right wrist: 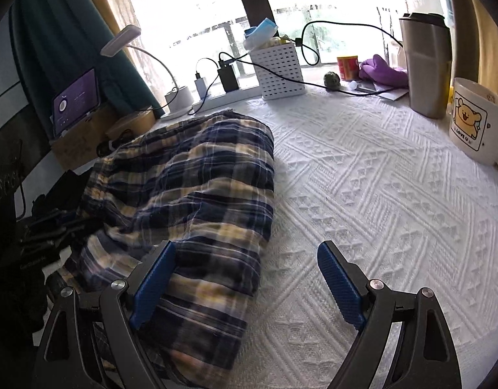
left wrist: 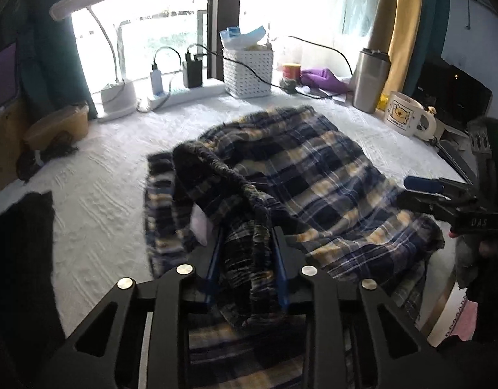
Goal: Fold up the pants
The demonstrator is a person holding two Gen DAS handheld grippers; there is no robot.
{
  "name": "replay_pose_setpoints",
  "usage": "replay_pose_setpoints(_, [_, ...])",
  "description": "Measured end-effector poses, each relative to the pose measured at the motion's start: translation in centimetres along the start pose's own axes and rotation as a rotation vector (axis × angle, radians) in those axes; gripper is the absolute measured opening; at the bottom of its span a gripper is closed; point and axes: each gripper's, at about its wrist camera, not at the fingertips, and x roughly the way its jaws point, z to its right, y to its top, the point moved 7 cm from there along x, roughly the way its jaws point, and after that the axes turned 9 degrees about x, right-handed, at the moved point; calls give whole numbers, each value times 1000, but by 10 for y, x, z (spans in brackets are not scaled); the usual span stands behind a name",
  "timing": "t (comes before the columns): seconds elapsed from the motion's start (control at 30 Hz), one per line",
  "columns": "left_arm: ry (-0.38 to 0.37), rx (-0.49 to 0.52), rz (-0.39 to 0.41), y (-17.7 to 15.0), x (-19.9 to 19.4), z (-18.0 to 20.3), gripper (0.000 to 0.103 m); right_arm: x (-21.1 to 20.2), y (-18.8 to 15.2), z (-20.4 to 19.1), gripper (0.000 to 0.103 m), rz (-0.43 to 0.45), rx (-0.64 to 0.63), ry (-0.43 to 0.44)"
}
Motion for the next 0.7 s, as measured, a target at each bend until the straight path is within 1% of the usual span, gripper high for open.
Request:
replay_pose_setpoints(0.13, [20,-12,46,15,-8,-20,26,-2,2,-4,90,6,-9,2])
replay_pose_setpoints(0.2, [24,-29,55,19,-7,-29,26,0,1,-5,90,4,-16,0])
replay_pose_setpoints(0.27, [2,-68,39,16,0,-41,26,5,-3,-8,90,-19,-33,-11])
replay_pose_setpoints(0.33, [-44,-118,10,8,9,-48,26,12,-10,-10,90,-46,-48,-34])
replay_pose_setpoints(0.4, [-72,-153,-4,1,15,-53,26,12,-12,-13,90,-48,-70,-51])
replay_pose_setpoints(0.43, [-73,-160,-13,-2,17,-54,26,12,-13,-14,90,-49,-79,-53])
replay_pose_setpoints(0.5, [-64,-148,-11,-5,17,-53,26,14,-16,-12,90,-68,-82,-73])
replay_pose_setpoints(0.6, [-35,-128,-2,-5,14,-52,26,12,-20,-12,89,-67,-101,-93])
replay_pose_setpoints(0.7, [-47,-147,3,-3,7,-54,30,8,-25,-10,89,-65,-112,-113])
